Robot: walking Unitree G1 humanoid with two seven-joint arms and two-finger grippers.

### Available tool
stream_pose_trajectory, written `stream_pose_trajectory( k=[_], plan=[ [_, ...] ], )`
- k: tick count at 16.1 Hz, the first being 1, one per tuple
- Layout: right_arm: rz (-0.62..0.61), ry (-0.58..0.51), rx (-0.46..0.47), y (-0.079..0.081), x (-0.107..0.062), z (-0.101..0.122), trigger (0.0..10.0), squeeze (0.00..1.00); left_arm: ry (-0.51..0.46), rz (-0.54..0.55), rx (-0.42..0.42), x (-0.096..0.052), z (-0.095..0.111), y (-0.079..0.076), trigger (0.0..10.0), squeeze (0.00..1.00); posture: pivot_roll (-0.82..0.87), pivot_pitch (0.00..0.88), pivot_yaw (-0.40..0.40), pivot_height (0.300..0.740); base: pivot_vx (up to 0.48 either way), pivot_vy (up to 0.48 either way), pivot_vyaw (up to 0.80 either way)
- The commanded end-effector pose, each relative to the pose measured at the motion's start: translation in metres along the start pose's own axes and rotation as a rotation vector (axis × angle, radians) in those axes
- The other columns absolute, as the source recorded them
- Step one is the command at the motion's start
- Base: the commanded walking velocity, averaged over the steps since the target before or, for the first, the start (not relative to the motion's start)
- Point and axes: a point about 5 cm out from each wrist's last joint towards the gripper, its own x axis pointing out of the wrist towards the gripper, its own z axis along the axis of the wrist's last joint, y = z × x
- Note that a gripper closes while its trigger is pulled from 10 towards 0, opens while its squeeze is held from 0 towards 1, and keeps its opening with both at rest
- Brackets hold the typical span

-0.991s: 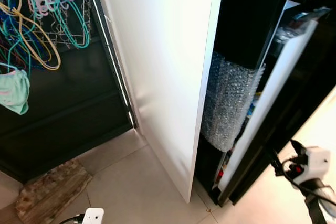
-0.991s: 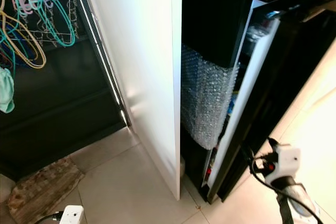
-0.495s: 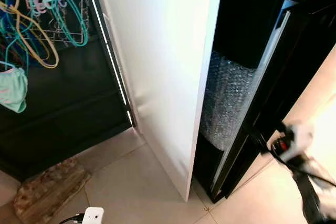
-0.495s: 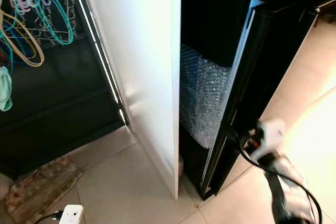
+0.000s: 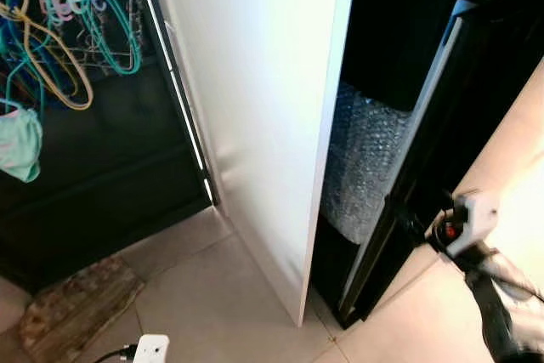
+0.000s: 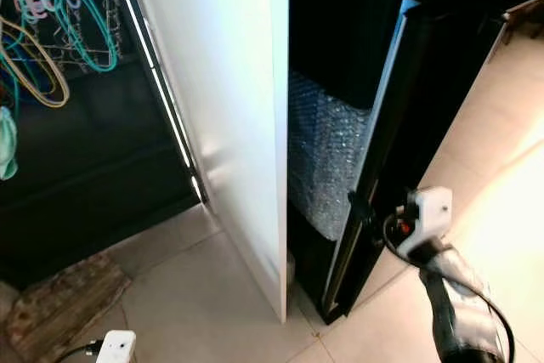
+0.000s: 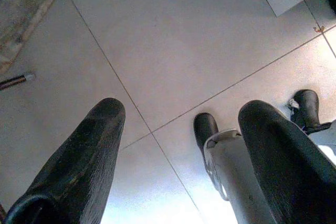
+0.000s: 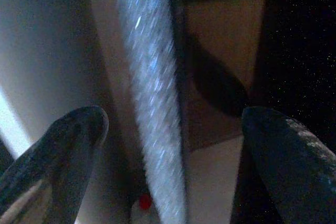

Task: Restocking fridge

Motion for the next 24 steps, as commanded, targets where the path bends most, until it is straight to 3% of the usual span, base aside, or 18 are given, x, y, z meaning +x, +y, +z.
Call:
stream_pose_trajectory(
  k=[1, 2, 4, 7, 8, 10, 11, 12, 14, 17, 19, 24],
  plan=[
    [-0.025, 0.035, 0.024, 0.000, -0.012, -0.011, 10.0, 0.00, 0.026, 0.006, -0.008, -0.001, -0.006, 0.002, 10.0, 0.00, -0.09, 0.027, 0.040, 0.740, 0.000, 0.000, 0.00],
    [-0.038, 0.044, 0.028, -0.001, -0.016, -0.014, 10.0, 0.00, 0.027, 0.006, -0.008, -0.001, -0.006, 0.002, 10.0, 0.00, -0.09, 0.027, 0.039, 0.740, 0.000, 0.000, 0.00],
    [-0.180, 0.099, 0.063, -0.013, -0.048, -0.036, 10.0, 0.00, 0.028, 0.004, -0.007, -0.001, -0.006, 0.002, 10.0, 0.00, -0.09, 0.022, 0.035, 0.740, 0.000, 0.000, 0.00],
    [-0.335, 0.142, 0.093, -0.025, -0.072, -0.053, 10.0, 0.00, 0.029, 0.001, -0.002, -0.001, -0.007, 0.002, 10.0, 0.00, -0.10, 0.017, 0.037, 0.740, 0.000, 0.000, 0.00],
    [-0.387, 0.196, 0.137, -0.025, -0.082, -0.069, 10.0, 0.00, 0.029, 0.000, 0.001, -0.001, -0.007, 0.002, 10.0, 0.00, -0.10, 0.016, 0.037, 0.740, 0.000, 0.000, 0.00],
    [-0.453, 0.388, 0.221, -0.013, -0.096, -0.112, 10.0, 0.00, 0.028, -0.004, 0.005, -0.001, -0.006, 0.002, 10.0, 0.00, -0.10, 0.009, 0.038, 0.740, 0.000, 0.000, 0.00],
    [-0.457, 0.403, 0.228, -0.012, -0.097, -0.115, 10.0, 0.00, 0.028, -0.004, 0.005, -0.001, -0.006, 0.002, 10.0, 0.00, -0.10, 0.009, 0.038, 0.740, 0.000, 0.000, 0.00],
    [-0.500, 0.538, 0.285, 0.004, -0.105, -0.142, 10.0, 0.00, 0.029, -0.005, 0.008, -0.001, -0.006, 0.002, 10.0, 0.00, -0.10, 0.011, 0.041, 0.740, 0.000, 0.000, 0.00],
    [-0.550, 0.751, 0.297, 0.025, -0.119, -0.170, 10.0, 0.00, 0.031, -0.004, 0.010, -0.001, -0.006, 0.002, 10.0, 0.00, -0.07, 0.023, 0.045, 0.740, 0.000, 0.000, 0.00],
    [-0.502, 0.765, 0.267, 0.036, -0.104, -0.172, 10.0, 0.00, 0.035, -0.001, 0.012, -0.001, -0.006, 0.004, 10.0, 0.00, -0.07, 0.035, 0.047, 0.740, 0.000, 0.000, 0.00],
    [-0.390, 0.818, 0.179, 0.047, -0.095, -0.175, 10.0, 0.00, 0.043, 0.003, 0.020, -0.001, -0.006, 0.004, 10.0, 0.00, -0.07, 0.038, 0.045, 0.740, 0.000, 0.000, 0.00],
    [-0.484, 0.868, 0.246, 0.051, -0.116, -0.186, 10.0, 0.00, 0.042, 0.010, 0.031, -0.001, -0.005, 0.003, 10.0, 0.00, -0.05, 0.048, 0.028, 0.740, 0.000, -0.103, 0.00]
  ],
)
